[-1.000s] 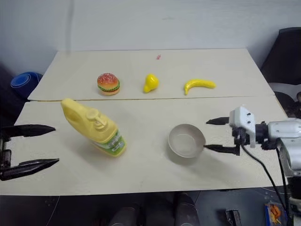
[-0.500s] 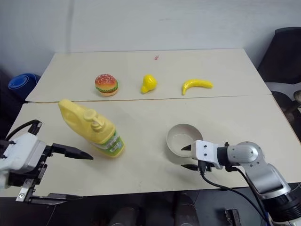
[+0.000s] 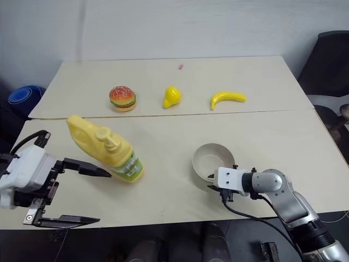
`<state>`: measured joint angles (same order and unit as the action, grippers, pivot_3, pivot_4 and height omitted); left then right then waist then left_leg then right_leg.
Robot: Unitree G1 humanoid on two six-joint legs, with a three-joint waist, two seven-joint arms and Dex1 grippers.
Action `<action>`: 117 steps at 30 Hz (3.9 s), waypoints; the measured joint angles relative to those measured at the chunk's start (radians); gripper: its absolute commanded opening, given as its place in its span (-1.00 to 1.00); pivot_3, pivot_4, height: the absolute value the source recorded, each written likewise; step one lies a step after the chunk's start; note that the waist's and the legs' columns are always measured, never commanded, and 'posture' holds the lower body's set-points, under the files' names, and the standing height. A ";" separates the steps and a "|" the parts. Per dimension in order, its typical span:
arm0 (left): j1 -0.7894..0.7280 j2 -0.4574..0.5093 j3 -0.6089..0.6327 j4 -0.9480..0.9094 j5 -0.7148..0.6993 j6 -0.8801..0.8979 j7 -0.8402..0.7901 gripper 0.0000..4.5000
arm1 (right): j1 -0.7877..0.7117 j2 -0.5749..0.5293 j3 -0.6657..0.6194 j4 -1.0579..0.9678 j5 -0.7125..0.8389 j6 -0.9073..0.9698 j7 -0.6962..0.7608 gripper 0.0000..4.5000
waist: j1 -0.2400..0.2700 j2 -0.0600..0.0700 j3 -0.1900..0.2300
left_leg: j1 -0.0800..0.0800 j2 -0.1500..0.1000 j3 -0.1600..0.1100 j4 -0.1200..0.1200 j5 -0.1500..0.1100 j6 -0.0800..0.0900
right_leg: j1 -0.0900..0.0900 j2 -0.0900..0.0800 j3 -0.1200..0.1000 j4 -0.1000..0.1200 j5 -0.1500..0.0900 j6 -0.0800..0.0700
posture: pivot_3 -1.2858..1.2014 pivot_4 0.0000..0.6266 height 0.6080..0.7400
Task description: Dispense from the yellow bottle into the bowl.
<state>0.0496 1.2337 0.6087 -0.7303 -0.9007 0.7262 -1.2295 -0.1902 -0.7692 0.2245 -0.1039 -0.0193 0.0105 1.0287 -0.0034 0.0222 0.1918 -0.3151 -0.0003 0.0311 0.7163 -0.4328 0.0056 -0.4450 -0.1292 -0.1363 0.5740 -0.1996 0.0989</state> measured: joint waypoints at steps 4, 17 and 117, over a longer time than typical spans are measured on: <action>-0.032 0.000 -0.010 0.003 -0.003 0.016 0.024 1.00 | -0.002 0.001 -0.002 0.013 0.001 -0.050 -0.008 -0.98 | 0.000 -0.001 0.000 | 0.001 0.000 0.000 0.000 0.000 0.000 | 0.000 0.000 0.000 0.000 0.000 0.000 | 0.03 -0.52 1.00; -0.302 0.033 0.013 0.206 -0.225 0.150 0.163 1.00 | -0.099 -0.088 -0.006 -0.007 0.080 -0.137 0.143 -0.98 | -0.002 -0.002 0.000 | 0.004 0.000 0.000 0.001 0.000 0.000 | -0.001 0.000 0.001 0.001 0.000 0.000 | 0.03 -0.52 1.00; -0.567 0.124 -0.024 0.416 -0.081 0.346 -0.022 0.99 | -0.665 -0.020 0.310 0.571 0.310 -0.346 0.433 -1.00 | -0.026 -0.010 0.001 | -0.007 0.001 0.006 0.006 -0.001 0.000 | -0.019 -0.001 0.002 0.011 -0.001 -0.001 | 0.03 -0.52 1.00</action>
<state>-0.5177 1.3575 0.5848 -0.3141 -0.9822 1.0725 -1.2511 -0.8557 -0.7897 0.5348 0.4666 0.2911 -0.3354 1.4619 -0.0297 0.0125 0.1930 -0.3218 0.0005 0.0371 0.7221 -0.4339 0.0052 -0.4637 -0.1298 -0.1338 0.5850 -0.2002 0.0976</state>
